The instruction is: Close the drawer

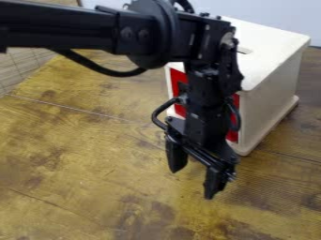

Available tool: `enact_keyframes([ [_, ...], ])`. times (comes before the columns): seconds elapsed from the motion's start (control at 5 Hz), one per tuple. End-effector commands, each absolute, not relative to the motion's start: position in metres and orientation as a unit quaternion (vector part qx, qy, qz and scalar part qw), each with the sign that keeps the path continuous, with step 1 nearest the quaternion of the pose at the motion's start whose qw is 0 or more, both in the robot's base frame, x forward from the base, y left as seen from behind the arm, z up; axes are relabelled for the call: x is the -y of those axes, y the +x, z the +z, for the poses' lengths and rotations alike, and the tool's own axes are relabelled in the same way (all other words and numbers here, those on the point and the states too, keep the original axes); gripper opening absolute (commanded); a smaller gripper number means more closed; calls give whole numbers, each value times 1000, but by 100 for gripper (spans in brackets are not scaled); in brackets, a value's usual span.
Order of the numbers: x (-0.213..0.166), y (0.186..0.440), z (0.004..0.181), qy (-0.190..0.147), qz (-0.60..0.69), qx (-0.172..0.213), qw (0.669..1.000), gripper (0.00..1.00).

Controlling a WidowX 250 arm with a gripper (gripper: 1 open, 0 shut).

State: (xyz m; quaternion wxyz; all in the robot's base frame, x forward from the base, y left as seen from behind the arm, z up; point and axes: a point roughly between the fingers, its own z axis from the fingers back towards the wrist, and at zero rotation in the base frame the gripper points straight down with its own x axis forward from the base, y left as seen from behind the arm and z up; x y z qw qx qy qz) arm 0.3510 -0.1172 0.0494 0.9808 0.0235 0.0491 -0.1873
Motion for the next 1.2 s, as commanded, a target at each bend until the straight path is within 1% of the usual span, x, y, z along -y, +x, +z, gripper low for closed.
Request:
enact_keyframes([
  [0.0, 135, 356, 70, 18, -151, -11, 988, 100],
  [0.4, 139, 358, 84, 22, -180, -2, 983, 100],
  [0.8, 128, 347, 76, 24, -146, 4, 989, 100],
  [1.0, 126, 350, 88, 28, -124, 12, 992, 100],
])
